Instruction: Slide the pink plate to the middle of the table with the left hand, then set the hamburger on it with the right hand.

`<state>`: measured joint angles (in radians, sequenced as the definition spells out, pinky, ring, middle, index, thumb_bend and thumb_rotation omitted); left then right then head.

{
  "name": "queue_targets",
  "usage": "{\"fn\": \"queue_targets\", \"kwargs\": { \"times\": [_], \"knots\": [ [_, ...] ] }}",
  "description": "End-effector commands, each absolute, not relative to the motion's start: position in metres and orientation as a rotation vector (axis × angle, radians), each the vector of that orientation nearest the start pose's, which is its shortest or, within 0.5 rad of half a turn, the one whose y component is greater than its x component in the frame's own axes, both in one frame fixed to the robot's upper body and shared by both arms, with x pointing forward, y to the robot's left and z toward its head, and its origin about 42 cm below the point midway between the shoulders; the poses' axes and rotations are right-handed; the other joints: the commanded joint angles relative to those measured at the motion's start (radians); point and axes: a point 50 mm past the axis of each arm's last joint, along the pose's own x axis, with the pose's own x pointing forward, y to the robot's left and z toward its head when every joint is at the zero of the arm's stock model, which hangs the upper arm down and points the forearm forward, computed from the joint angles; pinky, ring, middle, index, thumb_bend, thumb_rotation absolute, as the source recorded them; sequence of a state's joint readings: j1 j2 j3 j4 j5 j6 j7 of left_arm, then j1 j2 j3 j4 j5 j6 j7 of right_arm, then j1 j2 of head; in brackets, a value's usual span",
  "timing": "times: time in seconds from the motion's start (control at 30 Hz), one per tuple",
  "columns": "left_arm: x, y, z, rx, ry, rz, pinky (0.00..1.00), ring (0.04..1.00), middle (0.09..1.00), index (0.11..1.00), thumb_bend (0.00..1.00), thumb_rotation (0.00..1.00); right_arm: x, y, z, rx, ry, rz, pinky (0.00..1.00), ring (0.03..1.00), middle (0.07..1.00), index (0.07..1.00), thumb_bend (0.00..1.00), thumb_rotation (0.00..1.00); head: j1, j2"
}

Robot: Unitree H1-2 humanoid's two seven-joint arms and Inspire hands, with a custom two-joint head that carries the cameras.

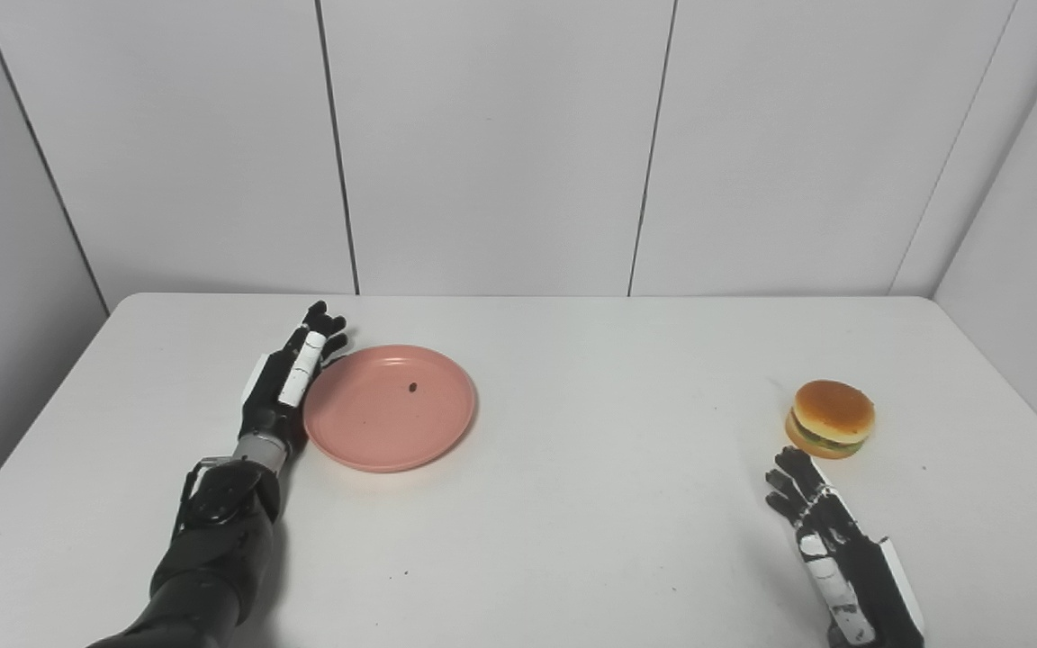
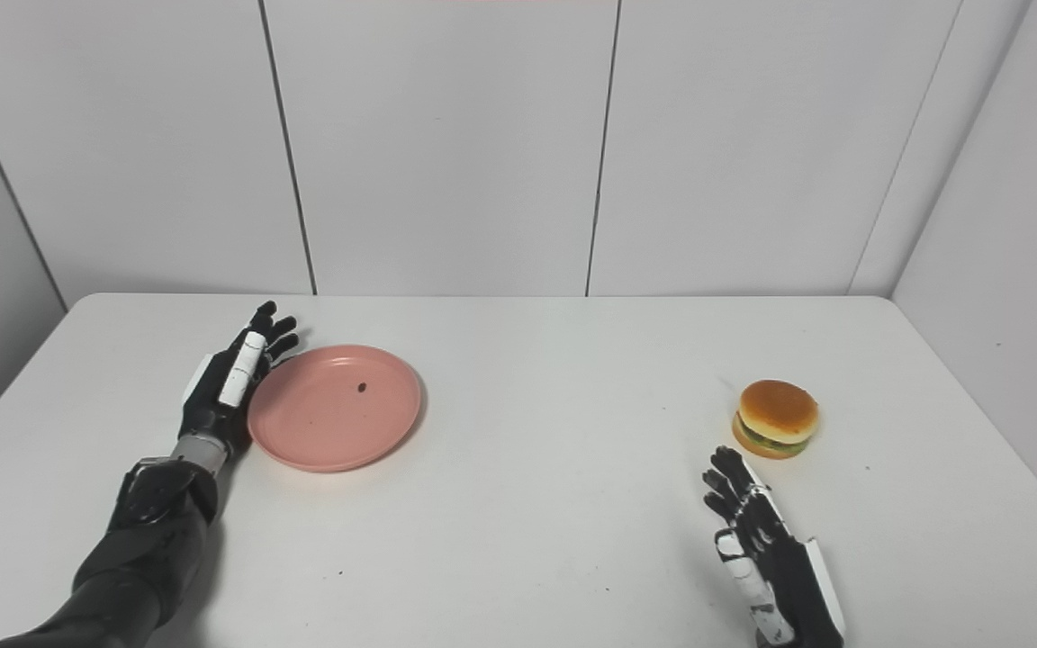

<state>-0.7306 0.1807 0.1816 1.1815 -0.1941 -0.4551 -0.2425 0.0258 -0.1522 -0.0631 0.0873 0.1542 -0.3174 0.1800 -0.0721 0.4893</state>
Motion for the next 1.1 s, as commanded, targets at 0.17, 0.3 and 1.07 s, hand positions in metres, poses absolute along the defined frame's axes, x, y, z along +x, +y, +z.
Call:
{"fn": "queue_targets", "kwargs": {
  "times": [0.17,0.3,1.07],
  "knots": [
    [0.466,0.222,0.084,-0.135,-0.022,-0.12,0.9,0.913,0.902,0.935,0.91,0.77,0.279,-0.25,0.077,0.01,-0.121,0.132,0.9,0.899,0.923,0.901,0.82,0.79,-0.008,0.006],
    [0.46,0.208,0.083,-0.108,-0.034,-0.133,0.93,0.919,0.892,0.938,0.9,0.76,0.279,-0.247,0.078,0.009,-0.123,0.134,0.9,0.898,0.921,0.9,0.82,0.79,-0.025,0.009],
    [0.418,0.138,0.083,-0.08,-0.014,-0.135,0.95,0.923,0.885,0.92,0.76,0.79,0.277,-0.229,0.08,-0.003,-0.13,0.133,0.88,0.881,0.908,0.893,0.82,0.8,-0.118,0.006]
  ]
}}
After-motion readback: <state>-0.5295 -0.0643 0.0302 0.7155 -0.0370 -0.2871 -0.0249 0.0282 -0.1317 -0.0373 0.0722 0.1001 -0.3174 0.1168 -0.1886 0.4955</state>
